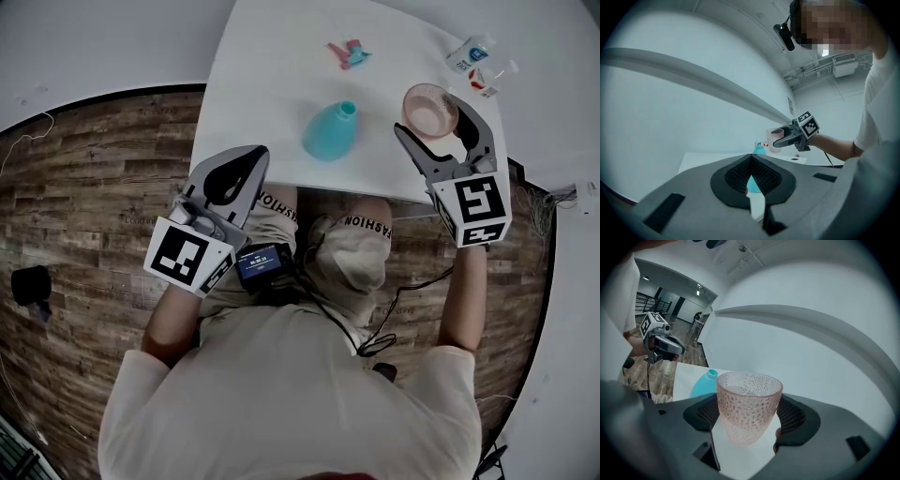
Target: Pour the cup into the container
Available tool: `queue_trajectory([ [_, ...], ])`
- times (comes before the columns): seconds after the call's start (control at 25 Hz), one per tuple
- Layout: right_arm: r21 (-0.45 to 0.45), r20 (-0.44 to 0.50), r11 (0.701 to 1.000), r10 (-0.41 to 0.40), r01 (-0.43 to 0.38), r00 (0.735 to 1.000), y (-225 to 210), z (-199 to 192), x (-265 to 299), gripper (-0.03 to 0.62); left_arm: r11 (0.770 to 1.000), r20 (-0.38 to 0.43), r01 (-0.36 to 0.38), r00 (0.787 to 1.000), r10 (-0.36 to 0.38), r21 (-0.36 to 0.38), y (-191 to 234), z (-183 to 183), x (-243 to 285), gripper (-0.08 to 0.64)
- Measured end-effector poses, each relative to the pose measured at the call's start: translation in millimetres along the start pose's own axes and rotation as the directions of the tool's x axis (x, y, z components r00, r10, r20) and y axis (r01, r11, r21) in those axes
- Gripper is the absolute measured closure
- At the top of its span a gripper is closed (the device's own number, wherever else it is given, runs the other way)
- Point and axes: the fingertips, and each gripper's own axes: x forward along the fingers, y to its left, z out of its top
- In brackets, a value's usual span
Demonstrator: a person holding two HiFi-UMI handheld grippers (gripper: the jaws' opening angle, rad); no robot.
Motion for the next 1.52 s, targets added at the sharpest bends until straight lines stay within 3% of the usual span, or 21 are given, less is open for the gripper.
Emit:
queue_trajectory([
  [1.52,-0.228,-0.041,0.974,-0.02,0.01,0.999,21,27,31,0.224,0.999,-0.037,0.024,0.999,-0.025,-0.028,6,-13,-8,0.549],
])
